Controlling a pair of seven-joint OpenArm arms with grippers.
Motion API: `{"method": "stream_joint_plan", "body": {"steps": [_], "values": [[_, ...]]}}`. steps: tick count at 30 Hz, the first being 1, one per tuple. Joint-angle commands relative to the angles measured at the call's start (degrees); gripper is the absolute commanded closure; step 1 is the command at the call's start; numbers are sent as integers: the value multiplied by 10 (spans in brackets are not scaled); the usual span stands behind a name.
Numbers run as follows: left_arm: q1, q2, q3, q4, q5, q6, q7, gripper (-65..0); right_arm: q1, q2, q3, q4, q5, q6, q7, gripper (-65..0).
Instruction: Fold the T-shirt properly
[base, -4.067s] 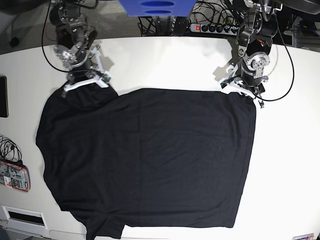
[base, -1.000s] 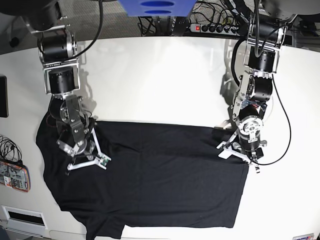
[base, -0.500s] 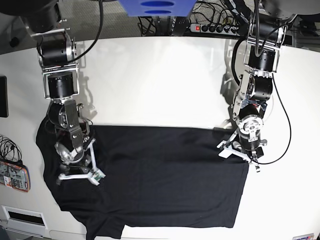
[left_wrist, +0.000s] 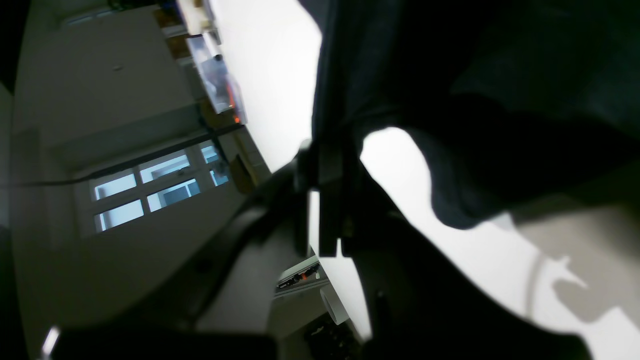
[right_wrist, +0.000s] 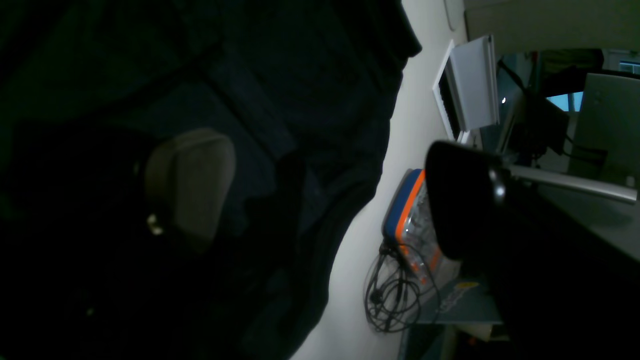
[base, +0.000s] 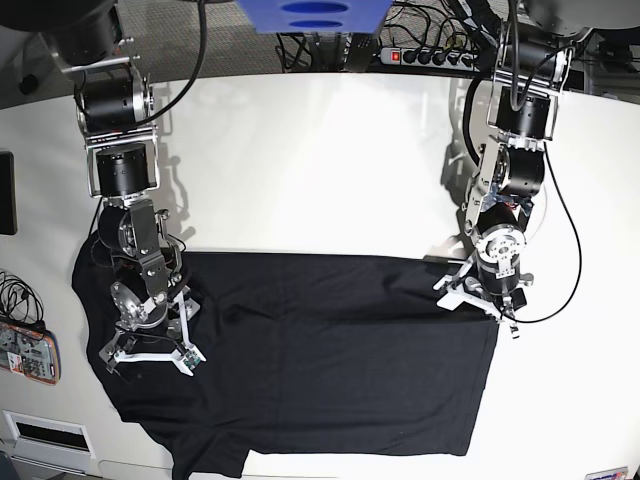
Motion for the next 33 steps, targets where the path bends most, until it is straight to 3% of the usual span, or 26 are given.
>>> {"method": "stream_joint_plan", "body": {"steps": [1, 12, 14, 16, 19, 23, 24, 27, 29, 33], "values": [[-12, -5, -2, 11, 7, 11, 2, 0, 18, 6, 2, 12, -3, -10, 7, -596], [-16, -2, -7, 11, 7, 13, 6, 0, 8, 6, 2, 110, -2, -10, 7, -596], [-16, -2, -7, 11, 7, 41, 6, 0, -6, 6, 2, 132, -2, -10, 7, -596], [-16, -2, -6, 11, 8, 64, 6, -117, -16, 6, 2, 149, -2, -9, 6, -596], [-16, -2, -6, 11, 17, 63, 7, -372, -30, 6, 3, 163, -2, -7, 5, -596], [-16, -1, -6, 11, 35, 64, 7, -617, -46, 6, 8, 165, -1, -7, 5, -596], [-16, -1, -6, 11, 31, 64, 7, -650, -52, 6, 8, 165, 0, -7, 5, -596], [-16, 6, -20, 12, 21, 64, 7, -650, -68, 6, 9, 166, 47, -7, 5, -596], [-16, 42, -59, 30, -23, 65, 4, -650, -68, 6, 14, 166, 112, -7, 5, -596], [-16, 120, -172, 106, -248, 64, -21, -650, -68, 7, 103, 168, 318, -7, 5, -596]]}}
